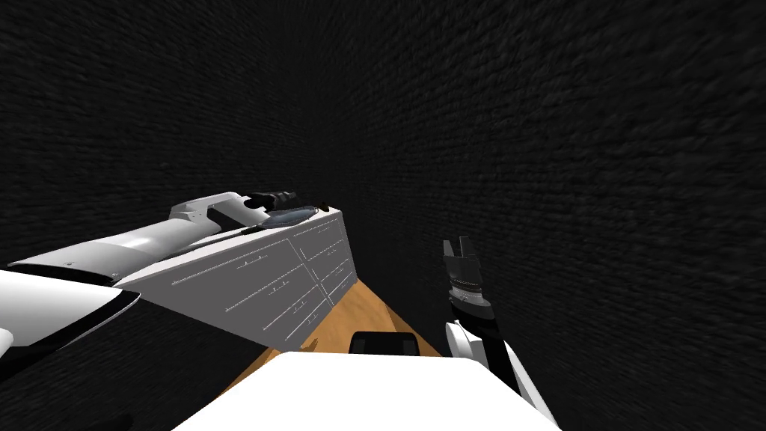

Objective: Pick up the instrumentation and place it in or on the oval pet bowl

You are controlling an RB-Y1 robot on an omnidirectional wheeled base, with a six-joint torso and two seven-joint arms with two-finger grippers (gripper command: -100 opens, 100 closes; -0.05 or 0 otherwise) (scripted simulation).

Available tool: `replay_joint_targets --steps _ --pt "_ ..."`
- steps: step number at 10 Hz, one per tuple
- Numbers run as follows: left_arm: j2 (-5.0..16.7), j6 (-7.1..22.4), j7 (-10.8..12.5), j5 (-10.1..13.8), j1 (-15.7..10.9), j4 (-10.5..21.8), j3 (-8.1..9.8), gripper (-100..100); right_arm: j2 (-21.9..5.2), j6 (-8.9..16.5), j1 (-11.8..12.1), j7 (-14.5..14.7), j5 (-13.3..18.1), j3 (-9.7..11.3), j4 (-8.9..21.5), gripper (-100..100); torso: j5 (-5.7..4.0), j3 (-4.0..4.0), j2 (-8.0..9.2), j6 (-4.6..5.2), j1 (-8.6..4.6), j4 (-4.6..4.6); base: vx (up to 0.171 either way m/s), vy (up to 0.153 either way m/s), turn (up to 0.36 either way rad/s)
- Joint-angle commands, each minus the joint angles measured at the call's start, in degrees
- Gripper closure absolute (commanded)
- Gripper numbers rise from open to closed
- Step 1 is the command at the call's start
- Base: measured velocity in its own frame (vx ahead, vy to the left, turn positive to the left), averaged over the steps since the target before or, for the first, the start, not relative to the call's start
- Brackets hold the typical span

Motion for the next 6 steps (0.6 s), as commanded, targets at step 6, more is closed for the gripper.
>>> replay_joint_targets --steps 6 --pt "6.1 4.6 -0.9 6.1 -3.0 -3.2 -3.22 -100 0.0 0.0 0.0 0.0 0.0 0.0 0.0 0 0.02 0.02 0.03 -0.01 0.03 0.01 -0.015 0.038 -0.088"
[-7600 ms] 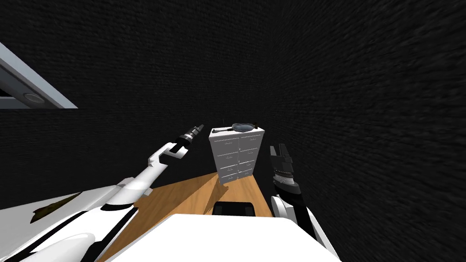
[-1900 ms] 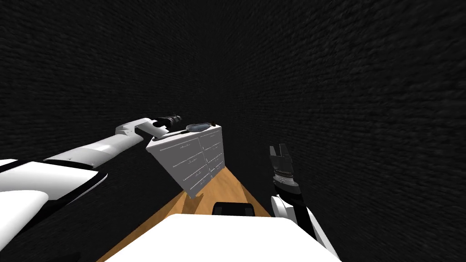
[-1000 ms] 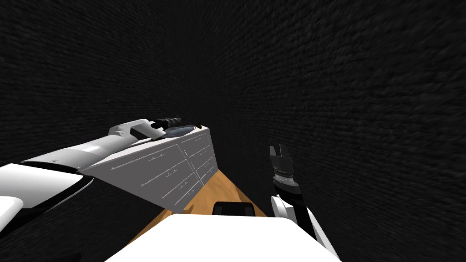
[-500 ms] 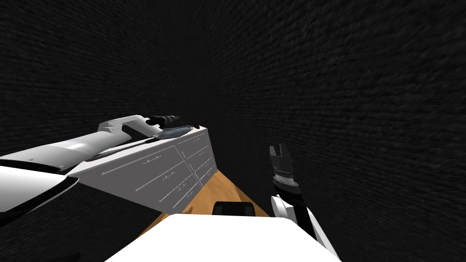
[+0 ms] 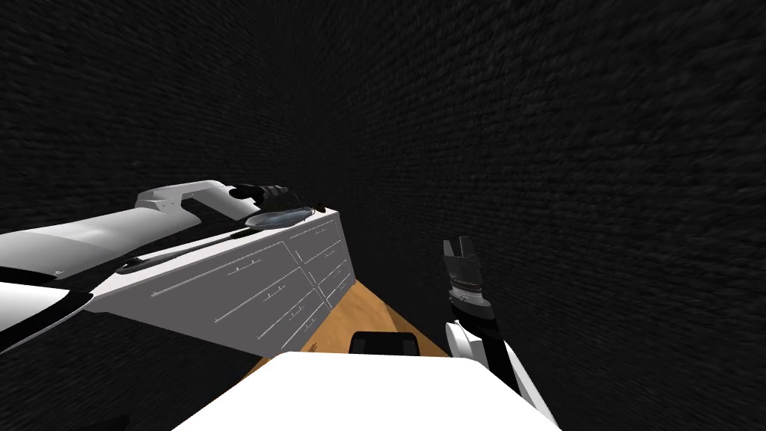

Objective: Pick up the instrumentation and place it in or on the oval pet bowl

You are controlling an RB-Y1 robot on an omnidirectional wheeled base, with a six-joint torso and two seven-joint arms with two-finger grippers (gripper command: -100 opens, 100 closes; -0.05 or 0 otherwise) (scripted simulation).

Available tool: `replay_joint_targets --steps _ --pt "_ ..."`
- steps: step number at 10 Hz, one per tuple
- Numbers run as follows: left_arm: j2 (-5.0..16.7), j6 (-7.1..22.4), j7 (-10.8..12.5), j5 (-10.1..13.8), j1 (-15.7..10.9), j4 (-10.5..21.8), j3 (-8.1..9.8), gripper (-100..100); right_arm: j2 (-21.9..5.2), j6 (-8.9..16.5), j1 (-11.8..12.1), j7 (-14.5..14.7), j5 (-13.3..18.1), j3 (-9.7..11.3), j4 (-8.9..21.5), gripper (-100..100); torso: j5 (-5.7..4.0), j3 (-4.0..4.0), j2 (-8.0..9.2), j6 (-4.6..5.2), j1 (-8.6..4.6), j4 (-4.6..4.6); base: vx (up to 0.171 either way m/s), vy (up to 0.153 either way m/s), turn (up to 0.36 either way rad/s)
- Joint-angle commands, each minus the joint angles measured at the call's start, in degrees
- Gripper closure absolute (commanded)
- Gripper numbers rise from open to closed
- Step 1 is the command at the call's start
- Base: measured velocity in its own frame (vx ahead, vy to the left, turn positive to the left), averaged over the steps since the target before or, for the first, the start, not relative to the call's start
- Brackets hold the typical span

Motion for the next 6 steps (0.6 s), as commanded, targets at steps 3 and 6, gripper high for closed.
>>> replay_joint_targets --steps 3,6 --pt "0.0 0.0 0.0 0.0 0.0 0.0 0.01 0 0.0 0.0 0.0 0.0 0.0 0.0 0.0 0 -0.02 -0.02 -0.03 0.01 -0.06 -0.01 0.000 0.000 0.000" --pt "0.0 0.0 0.0 0.0 0.0 0.0 0.01 0 0.0 0.0 0.0 0.0 0.0 0.0 0.0 0 -0.02 -0.02 -0.04 0.01 -0.07 -0.01 0.000 0.000 0.000"
